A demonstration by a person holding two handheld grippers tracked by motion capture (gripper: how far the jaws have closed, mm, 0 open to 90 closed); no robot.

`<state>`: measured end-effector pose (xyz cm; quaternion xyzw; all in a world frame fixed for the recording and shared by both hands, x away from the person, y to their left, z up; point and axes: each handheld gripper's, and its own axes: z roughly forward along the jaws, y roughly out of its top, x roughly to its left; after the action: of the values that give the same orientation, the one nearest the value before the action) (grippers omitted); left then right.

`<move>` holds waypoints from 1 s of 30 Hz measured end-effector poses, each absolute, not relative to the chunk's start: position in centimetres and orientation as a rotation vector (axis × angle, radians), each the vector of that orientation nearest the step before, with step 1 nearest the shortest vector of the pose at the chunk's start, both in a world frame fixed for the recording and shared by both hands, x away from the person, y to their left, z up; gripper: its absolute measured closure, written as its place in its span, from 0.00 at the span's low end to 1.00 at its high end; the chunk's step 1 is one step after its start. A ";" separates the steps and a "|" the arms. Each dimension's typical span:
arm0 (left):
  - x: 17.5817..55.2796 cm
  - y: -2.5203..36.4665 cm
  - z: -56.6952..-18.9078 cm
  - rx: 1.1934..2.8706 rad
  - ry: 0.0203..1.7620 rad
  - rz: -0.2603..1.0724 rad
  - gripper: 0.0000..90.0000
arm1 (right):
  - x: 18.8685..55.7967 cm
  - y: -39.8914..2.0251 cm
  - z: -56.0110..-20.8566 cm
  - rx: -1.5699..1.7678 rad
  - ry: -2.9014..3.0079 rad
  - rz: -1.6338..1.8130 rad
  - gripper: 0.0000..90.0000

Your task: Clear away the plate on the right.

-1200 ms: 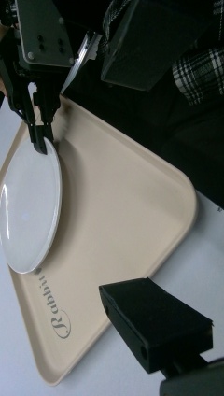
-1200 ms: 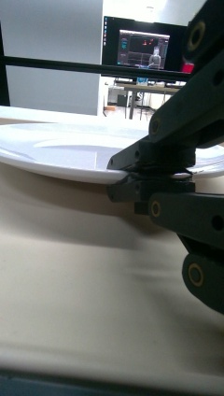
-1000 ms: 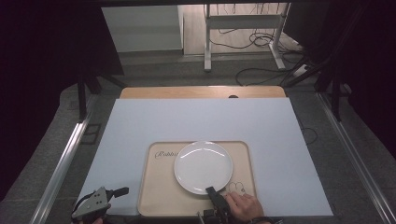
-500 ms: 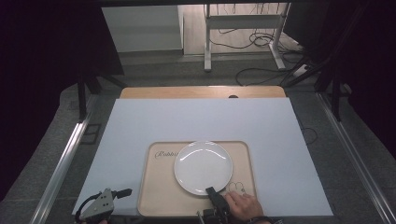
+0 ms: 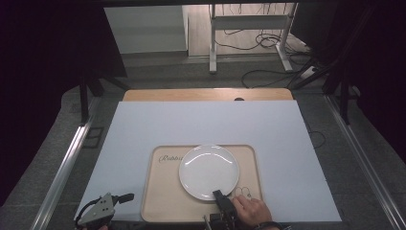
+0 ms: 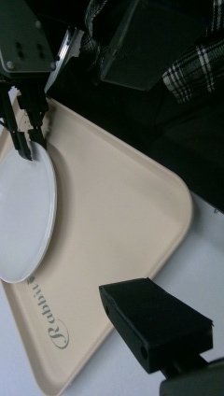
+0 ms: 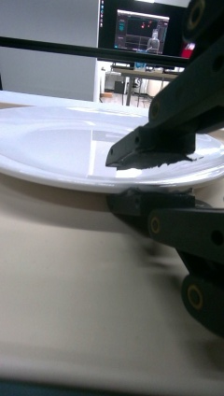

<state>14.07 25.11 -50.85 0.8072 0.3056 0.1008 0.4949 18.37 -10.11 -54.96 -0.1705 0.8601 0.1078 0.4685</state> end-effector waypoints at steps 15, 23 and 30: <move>14.1 25.2 -50.9 1.951 0.742 0.240 0.02 | 18.8 -11.0 -53.8 -0.352 2.183 0.299 0.72; 14.1 25.2 -50.9 1.952 0.740 0.239 0.02 | 19.3 -11.6 -53.1 -0.304 2.211 0.316 0.68; 14.1 25.1 -50.9 1.959 0.737 0.239 0.02 | 19.6 -12.0 -52.8 -0.267 2.237 0.351 0.65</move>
<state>14.06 25.10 -50.86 0.8083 0.3038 0.0985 0.4946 19.59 -11.98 -52.83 -0.1063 0.8914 0.1399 0.4177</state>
